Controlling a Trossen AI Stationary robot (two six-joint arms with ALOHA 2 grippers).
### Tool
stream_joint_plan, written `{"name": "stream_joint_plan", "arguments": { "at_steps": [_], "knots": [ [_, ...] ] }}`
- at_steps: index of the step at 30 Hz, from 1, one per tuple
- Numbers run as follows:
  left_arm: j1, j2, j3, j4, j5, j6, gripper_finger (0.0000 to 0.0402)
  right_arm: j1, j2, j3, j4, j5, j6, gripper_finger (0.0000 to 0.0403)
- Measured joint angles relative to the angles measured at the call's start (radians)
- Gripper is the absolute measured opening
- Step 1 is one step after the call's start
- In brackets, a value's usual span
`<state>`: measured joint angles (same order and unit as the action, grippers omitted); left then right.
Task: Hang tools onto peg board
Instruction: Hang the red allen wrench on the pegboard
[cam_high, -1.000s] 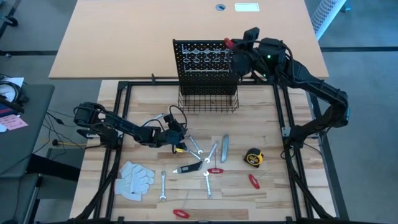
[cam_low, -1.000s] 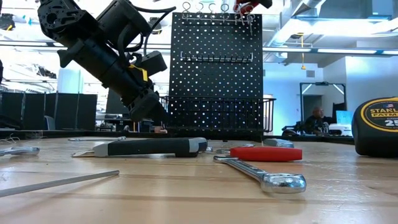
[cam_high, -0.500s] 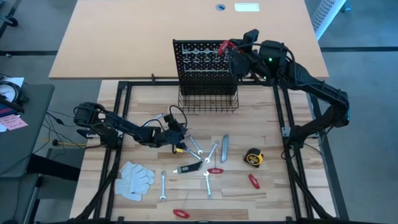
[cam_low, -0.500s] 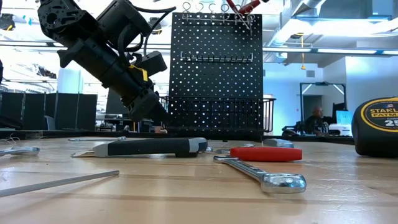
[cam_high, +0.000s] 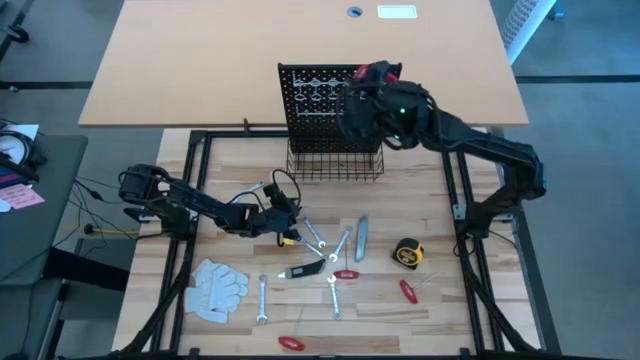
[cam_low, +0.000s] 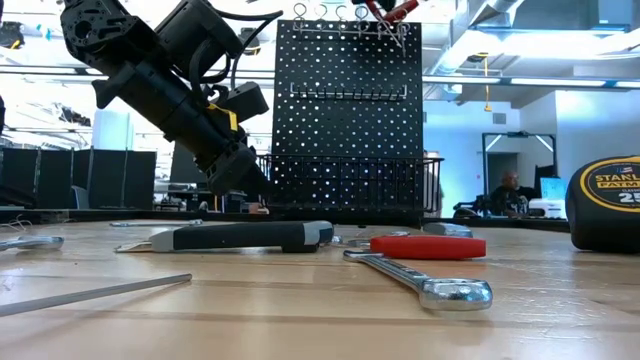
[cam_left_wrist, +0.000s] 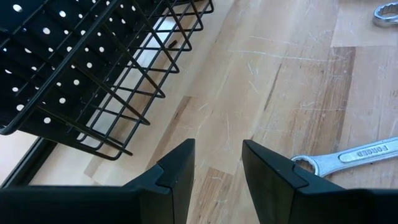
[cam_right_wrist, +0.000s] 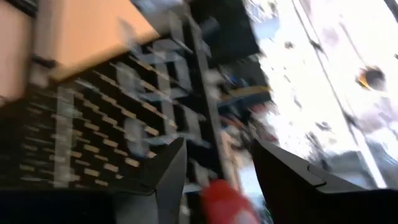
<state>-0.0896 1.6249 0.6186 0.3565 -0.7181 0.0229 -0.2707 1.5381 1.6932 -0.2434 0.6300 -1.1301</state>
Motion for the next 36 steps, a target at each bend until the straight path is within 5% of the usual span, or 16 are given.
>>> {"name": "stream_joint_plan", "arguments": {
  "at_steps": [9,18,21,24,29,36],
  "knots": [
    [-0.002,0.000,0.000,-0.006,0.005,-0.001,0.0130,-0.004,-0.075,0.000,-0.007,0.131,0.025,0.0153],
    [-0.003,0.000,0.000,-0.007,0.015,-0.001,0.0130,0.002,-0.190,0.000,-0.240,0.132,0.211,0.0148],
    [-0.008,0.000,0.000,-0.019,0.013,-0.001,0.0130,0.017,-0.241,0.000,-0.382,0.050,0.338,0.0146],
    [-0.022,-0.019,0.000,-0.083,-0.040,-0.006,0.0130,0.038,-0.313,-0.014,-0.523,-0.157,0.499,0.0139],
    [-0.044,-0.104,0.000,-0.259,-0.150,-0.072,0.0130,0.157,-0.428,-0.210,-0.584,-0.395,0.666,0.0121],
    [-0.088,-0.225,0.000,-0.496,-0.153,-0.222,0.0130,0.402,-0.504,-0.708,-0.241,-0.424,0.876,0.0107]
  ]
}}
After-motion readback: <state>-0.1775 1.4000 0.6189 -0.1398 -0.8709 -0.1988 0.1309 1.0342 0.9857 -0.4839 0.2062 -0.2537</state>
